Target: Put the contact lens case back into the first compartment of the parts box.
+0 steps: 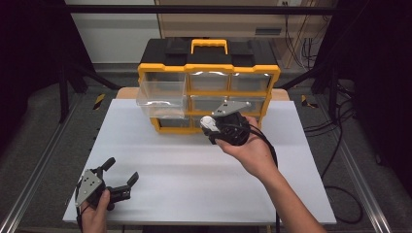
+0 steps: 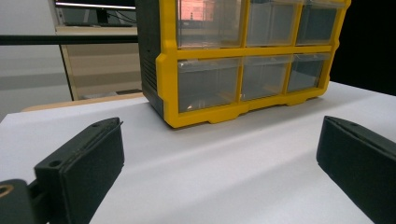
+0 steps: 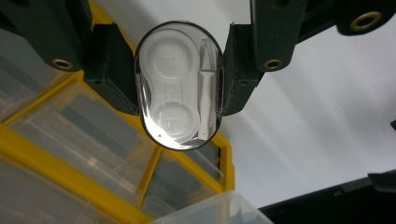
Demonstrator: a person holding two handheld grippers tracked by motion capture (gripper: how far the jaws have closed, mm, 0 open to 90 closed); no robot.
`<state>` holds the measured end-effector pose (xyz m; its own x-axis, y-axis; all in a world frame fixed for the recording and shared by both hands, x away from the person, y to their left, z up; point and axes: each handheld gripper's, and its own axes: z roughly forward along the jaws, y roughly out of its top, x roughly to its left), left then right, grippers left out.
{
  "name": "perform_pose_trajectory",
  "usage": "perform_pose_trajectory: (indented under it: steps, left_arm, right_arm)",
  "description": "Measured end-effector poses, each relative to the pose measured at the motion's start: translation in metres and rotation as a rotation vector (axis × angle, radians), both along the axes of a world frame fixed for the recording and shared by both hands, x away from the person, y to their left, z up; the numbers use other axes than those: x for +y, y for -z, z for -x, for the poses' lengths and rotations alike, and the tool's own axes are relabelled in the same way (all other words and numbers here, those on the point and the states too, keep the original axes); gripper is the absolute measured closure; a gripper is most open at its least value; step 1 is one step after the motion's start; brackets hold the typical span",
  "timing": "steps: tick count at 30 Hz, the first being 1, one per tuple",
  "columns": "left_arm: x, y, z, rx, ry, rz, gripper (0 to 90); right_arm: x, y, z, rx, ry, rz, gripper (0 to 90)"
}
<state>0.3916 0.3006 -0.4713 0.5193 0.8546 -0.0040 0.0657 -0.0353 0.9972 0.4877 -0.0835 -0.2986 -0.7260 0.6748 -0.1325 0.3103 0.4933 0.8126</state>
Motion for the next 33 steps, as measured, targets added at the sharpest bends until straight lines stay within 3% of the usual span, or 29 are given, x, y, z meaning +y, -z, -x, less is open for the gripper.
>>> perform_pose_trajectory:
  steps: [8,26,33]
  left_arm:
    - [0.000,-0.001,0.000,-0.003,0.002,0.002,0.6]
    - [0.000,-0.001,0.000,-0.004,0.001,-0.002,0.6]
    - [0.001,-0.002,0.001,-0.008,-0.005,0.002,0.6]
  right_arm:
    - [0.002,-0.020,-0.001,-0.031,0.004,-0.016,49.1]
    - [0.004,-0.047,-0.001,-0.076,0.005,-0.024,49.1]
    - [0.003,-0.057,-0.003,-0.079,0.016,-0.056,49.1]
